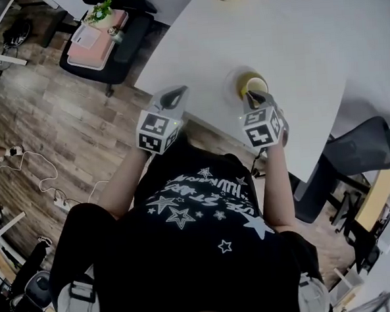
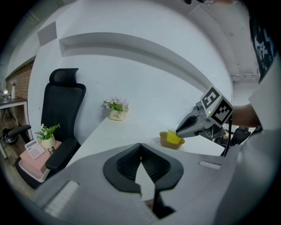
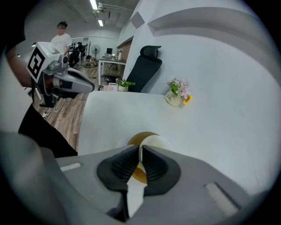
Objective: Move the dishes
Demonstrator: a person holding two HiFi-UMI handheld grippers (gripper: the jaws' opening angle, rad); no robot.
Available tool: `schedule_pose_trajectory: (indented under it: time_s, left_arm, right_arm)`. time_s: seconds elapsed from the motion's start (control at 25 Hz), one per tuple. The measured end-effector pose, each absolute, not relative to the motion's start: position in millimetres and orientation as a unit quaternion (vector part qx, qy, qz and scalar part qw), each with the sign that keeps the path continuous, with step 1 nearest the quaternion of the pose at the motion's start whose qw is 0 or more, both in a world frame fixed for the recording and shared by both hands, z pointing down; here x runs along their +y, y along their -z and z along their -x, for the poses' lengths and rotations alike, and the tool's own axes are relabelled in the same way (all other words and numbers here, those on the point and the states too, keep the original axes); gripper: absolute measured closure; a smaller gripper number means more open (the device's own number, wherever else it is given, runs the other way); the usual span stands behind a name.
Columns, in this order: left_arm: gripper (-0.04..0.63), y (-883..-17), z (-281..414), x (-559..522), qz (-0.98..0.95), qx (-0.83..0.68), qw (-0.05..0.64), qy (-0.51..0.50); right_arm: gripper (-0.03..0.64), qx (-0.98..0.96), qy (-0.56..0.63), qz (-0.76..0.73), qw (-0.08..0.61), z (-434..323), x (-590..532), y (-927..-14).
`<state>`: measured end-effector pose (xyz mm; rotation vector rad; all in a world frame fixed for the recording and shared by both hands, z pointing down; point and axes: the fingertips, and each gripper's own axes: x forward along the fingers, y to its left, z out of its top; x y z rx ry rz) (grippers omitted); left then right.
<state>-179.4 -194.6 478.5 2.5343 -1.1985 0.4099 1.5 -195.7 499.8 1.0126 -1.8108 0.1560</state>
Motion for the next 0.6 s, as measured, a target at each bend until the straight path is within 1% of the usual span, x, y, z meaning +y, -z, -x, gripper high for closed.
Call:
schedule_pose_trajectory:
  time_s: [0.32, 0.48, 0.6]
  left_arm:
    - [0.584, -479.9, 181.3, -208.4, -0.892, -0.402, 0.154, -0.137]
    - [0.584, -479.6, 180.5, -215.2, -0.893, -0.399, 0.158, -0.132]
    - [0.584, -479.6, 182.4, -217.8, -0.894, -0.399, 0.159, -0.13]
  right_arm:
    - [0.591, -0.749, -0.062, -0.458, 0.475, -4.4, -207.4, -465.6]
    - [0.591, -0.755, -0.05, -0.469, 0.455, -1.1, -228.2, -451.3]
    - [0.591, -0.757, -0.037, -0.469, 0.454, 3.8, -247.7, -447.0]
